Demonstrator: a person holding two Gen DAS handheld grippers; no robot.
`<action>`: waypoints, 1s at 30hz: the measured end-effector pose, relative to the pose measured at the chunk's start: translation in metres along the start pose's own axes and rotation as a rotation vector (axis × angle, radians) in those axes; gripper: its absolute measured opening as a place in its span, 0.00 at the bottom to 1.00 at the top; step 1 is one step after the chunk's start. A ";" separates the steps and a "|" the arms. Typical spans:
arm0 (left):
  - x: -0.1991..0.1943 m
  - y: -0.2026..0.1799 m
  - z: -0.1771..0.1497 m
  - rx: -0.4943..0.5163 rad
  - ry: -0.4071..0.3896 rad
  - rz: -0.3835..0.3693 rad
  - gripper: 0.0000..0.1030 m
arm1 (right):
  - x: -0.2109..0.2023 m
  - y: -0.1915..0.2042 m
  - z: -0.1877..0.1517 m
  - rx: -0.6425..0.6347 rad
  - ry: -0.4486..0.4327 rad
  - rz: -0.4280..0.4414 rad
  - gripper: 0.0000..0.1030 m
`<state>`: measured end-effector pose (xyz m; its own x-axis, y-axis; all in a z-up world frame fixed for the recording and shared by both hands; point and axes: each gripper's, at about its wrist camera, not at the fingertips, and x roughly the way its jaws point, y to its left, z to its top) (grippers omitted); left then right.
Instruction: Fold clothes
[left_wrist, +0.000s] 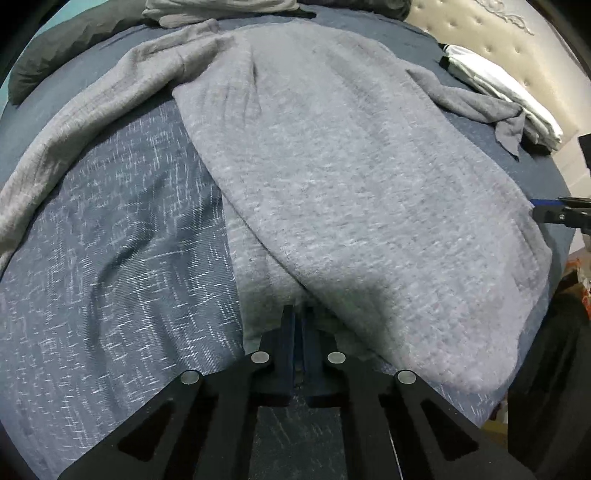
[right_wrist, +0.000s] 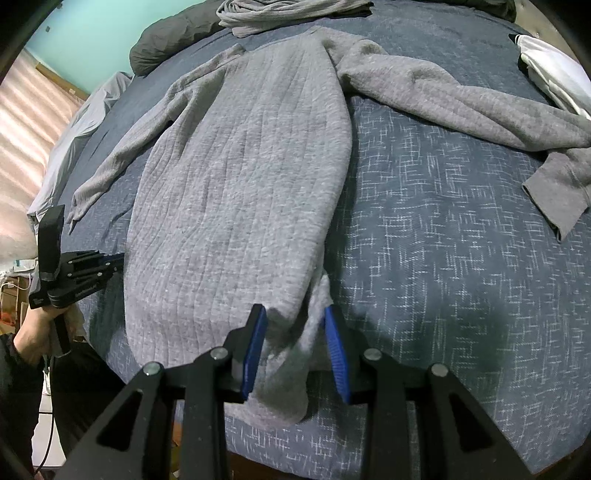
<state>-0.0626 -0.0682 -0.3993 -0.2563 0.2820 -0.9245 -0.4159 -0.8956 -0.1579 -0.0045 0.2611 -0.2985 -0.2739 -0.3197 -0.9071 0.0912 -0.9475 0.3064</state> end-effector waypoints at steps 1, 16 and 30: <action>-0.005 0.002 -0.001 -0.008 -0.010 -0.012 0.02 | 0.000 0.000 0.000 0.001 0.000 0.000 0.32; -0.104 0.074 -0.031 -0.177 -0.154 -0.030 0.00 | -0.011 0.006 0.001 -0.020 -0.012 -0.004 0.32; -0.044 0.035 -0.005 -0.076 -0.036 0.005 0.23 | 0.003 0.022 0.007 -0.030 0.003 -0.009 0.35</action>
<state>-0.0618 -0.1139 -0.3660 -0.2895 0.2884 -0.9127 -0.3473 -0.9202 -0.1806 -0.0100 0.2390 -0.2926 -0.2718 -0.3109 -0.9108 0.1174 -0.9500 0.2893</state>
